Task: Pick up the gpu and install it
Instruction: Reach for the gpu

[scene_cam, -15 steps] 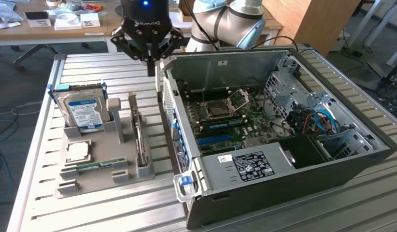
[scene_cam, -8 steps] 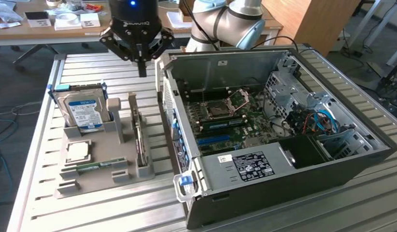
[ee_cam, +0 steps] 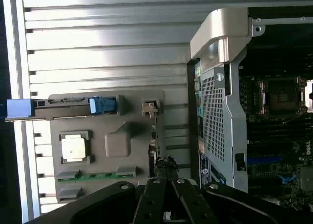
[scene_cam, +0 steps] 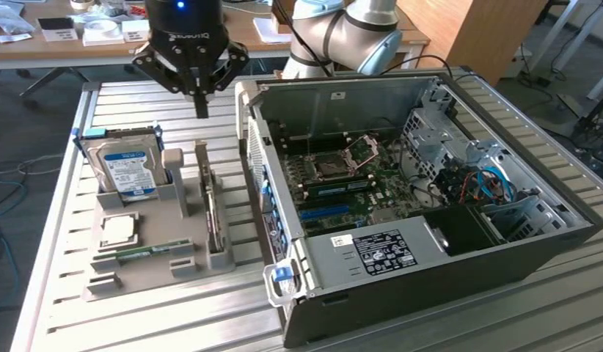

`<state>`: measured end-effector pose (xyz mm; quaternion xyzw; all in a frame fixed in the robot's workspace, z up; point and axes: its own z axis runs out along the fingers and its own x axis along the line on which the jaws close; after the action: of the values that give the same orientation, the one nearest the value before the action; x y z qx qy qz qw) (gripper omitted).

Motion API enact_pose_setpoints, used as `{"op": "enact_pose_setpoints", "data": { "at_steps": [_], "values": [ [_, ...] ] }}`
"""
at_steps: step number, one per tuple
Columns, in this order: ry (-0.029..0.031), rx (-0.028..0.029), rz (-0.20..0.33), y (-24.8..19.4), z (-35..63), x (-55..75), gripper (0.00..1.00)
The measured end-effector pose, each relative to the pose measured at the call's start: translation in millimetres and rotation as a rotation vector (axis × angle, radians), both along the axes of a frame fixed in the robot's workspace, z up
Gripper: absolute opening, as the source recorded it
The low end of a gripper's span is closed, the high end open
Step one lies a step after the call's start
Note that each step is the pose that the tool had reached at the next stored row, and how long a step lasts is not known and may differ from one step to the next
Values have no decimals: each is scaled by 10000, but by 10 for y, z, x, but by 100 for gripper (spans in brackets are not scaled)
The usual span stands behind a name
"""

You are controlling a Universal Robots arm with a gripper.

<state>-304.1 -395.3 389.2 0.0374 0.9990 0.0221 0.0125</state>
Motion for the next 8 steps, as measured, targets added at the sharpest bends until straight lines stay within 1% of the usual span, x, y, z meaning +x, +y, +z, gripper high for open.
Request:
{"op": "enact_pose_setpoints", "data": {
  "at_steps": [3, 8],
  "values": [
    [0, 0, 0, 0, -1, -46, 10],
    [0, 0, 1, 0, -1, -47, 10]
  ]
}}
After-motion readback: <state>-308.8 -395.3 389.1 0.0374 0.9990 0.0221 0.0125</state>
